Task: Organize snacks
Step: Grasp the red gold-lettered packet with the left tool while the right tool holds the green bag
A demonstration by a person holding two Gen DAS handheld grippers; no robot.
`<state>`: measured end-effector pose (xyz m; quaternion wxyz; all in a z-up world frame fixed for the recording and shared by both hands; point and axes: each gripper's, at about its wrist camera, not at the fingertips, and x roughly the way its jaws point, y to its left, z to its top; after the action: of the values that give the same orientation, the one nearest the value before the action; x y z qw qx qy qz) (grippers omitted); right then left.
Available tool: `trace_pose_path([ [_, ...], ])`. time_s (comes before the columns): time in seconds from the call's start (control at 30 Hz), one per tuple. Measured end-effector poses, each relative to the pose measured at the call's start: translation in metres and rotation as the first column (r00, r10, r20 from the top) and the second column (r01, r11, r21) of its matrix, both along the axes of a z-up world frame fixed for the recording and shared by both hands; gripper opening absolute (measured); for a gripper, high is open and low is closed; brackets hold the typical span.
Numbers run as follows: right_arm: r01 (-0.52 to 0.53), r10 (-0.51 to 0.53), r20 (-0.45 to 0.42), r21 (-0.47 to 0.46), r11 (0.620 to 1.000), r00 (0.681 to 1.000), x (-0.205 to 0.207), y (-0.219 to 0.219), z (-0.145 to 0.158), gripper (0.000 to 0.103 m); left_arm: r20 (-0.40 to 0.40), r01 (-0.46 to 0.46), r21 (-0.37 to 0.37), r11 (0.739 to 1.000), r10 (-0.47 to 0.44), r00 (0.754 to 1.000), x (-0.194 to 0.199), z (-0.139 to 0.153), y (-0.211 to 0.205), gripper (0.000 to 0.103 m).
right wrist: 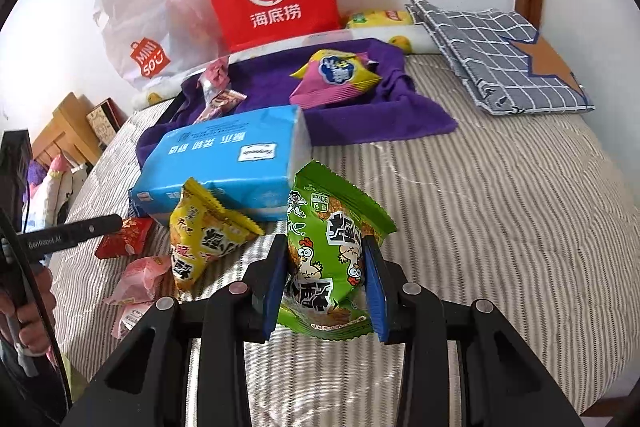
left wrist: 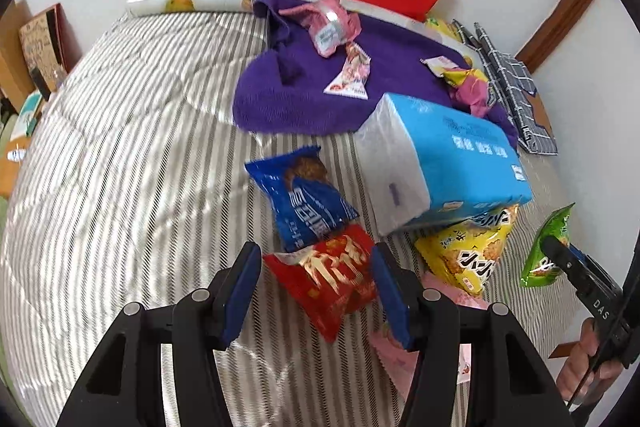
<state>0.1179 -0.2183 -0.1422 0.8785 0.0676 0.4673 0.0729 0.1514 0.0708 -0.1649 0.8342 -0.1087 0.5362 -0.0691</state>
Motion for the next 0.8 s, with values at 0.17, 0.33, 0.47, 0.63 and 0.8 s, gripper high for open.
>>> trace_pose_path([
  [0.17, -0.016, 0.016, -0.017, 0.012, 1.000, 1.000, 0.001, -0.004, -0.009, 0.036, 0.002, -0.018, 0.007, 1.000, 0.018, 1.000, -0.003, -0.008, -0.013, 0.053],
  [0.33, -0.039, 0.040, -0.043, 0.014, 0.999, 0.998, 0.002, -0.003, -0.023, 0.040, 0.019, 0.000, 0.010, 1.000, 0.000, 1.000, -0.012, -0.007, -0.019, 0.041],
  [0.47, -0.049, 0.049, -0.033, -0.003, 0.999, 0.998, 0.000, -0.001, -0.027, 0.044, 0.035, -0.008, 0.022, 1.000, 0.008, 0.999, -0.015, -0.008, -0.020, 0.040],
  [0.63, -0.057, 0.058, -0.028, 0.010, 0.998, 0.998, -0.003, -0.003, -0.022, 0.037, 0.053, -0.013, 0.019, 1.000, 0.012, 0.999, -0.013, -0.006, -0.021, 0.035],
  [0.8, -0.061, 0.061, 0.013, 0.010, 0.998, 0.998, -0.013, -0.006, -0.007, 0.037, 0.072, -0.030, -0.031, 0.999, 0.032, 0.997, -0.018, 0.000, -0.010, 0.034],
])
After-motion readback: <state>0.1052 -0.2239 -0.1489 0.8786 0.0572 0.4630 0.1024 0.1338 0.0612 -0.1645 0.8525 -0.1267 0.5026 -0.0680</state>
